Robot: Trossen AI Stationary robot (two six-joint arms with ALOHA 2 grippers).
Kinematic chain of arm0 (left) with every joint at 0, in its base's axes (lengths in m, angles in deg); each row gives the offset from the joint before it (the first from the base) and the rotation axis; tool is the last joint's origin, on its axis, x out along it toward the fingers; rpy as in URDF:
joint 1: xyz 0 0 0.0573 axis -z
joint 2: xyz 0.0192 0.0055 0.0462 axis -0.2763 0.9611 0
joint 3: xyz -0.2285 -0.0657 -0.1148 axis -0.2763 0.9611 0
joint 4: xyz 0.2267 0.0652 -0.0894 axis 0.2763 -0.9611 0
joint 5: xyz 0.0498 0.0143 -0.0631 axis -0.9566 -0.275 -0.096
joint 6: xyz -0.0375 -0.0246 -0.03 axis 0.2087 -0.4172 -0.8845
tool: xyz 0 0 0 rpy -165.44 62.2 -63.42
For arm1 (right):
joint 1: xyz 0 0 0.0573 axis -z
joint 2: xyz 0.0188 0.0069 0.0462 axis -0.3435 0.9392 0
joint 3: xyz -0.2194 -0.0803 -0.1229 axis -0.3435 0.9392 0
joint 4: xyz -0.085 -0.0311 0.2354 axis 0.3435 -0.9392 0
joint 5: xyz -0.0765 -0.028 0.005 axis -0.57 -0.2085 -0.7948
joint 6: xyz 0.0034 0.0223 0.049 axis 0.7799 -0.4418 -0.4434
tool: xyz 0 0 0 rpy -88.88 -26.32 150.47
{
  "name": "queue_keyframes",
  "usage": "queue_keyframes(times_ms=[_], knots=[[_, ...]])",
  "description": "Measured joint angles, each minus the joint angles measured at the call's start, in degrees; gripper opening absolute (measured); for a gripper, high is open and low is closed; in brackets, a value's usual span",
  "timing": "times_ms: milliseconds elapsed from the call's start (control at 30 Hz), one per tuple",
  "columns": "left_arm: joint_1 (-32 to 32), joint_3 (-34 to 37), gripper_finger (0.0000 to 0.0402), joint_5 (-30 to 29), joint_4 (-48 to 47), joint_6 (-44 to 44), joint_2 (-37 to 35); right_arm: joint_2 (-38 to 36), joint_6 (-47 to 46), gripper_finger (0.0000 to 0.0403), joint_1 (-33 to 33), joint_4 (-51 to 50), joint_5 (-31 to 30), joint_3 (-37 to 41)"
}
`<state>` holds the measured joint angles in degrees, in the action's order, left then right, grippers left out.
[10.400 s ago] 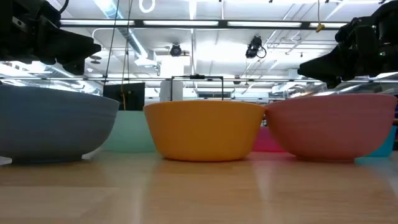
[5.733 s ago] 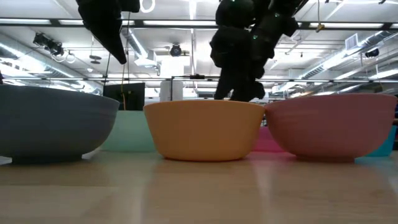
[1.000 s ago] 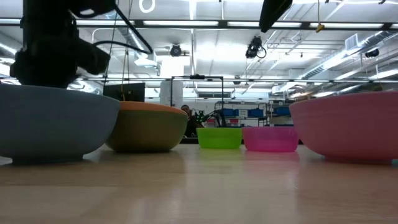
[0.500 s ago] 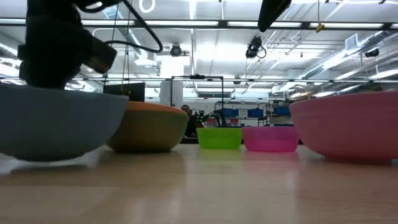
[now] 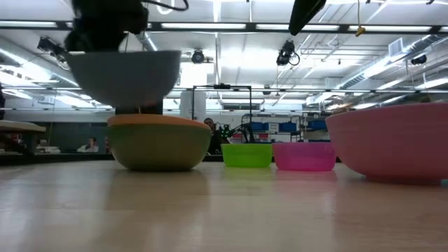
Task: Nest bowls inside each other
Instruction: Stack the blue bowl on top of the orange bowl, then stack the pink bowl on top of the blue bowl
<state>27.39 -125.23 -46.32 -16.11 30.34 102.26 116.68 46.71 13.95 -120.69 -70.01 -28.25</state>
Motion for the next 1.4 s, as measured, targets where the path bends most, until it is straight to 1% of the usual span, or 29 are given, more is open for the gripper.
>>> queue_keyframes(times_ms=[200,300,467,667,900,1100,1167,1267,1333,1400], knots=[[-10.1,2.0,0.0006,-0.2,8.1,11.3,0.5,0.0,0.4,0.0194,0.0,0.0,-0.3,0.0],[-13.4,2.1,0.0027,-0.2,10.0,14.6,0.8,0.0,0.5,0.0194,0.2,0.0,-0.3,0.0],[-16.6,2.2,0.0078,3.7,9.4,16.1,0.9,0.0,0.5,0.0192,0.3,0.0,-0.3,0.0],[-17.7,2.2,0.0132,5.7,10.0,17.7,0.9,0.0,0.4,0.0191,0.3,0.1,-0.3,0.0],[-17.7,2.2,0.0169,7.8,11.1,17.8,0.9,0.0,0.4,0.0190,0.9,0.1,-0.3,0.0],[-17.7,2.2,0.0175,7.8,11.0,18.0,0.9,0.0,0.5,0.0190,1.7,-0.6,-0.4,0.0],[-17.7,2.2,0.0175,8.7,10.9,18.7,0.9,0.0,0.0,0.0189,1.8,-3.9,-1.8,0.0],[-17.7,2.2,0.0176,11.1,9.4,20.3,0.3,0.0,-4.0,0.0186,2.4,-12.2,-3.1,0.0],[-17.5,2.2,0.0176,10.9,8.0,20.0,-0.3,-0.1,-7.1,0.0186,2.8,-15.1,-1.3,0.8],[-17.2,2.2,0.0175,10.2,6.1,19.4,-1.2,-1.0,-8.3,0.0186,3.0,-13.7,3.8,3.3]])
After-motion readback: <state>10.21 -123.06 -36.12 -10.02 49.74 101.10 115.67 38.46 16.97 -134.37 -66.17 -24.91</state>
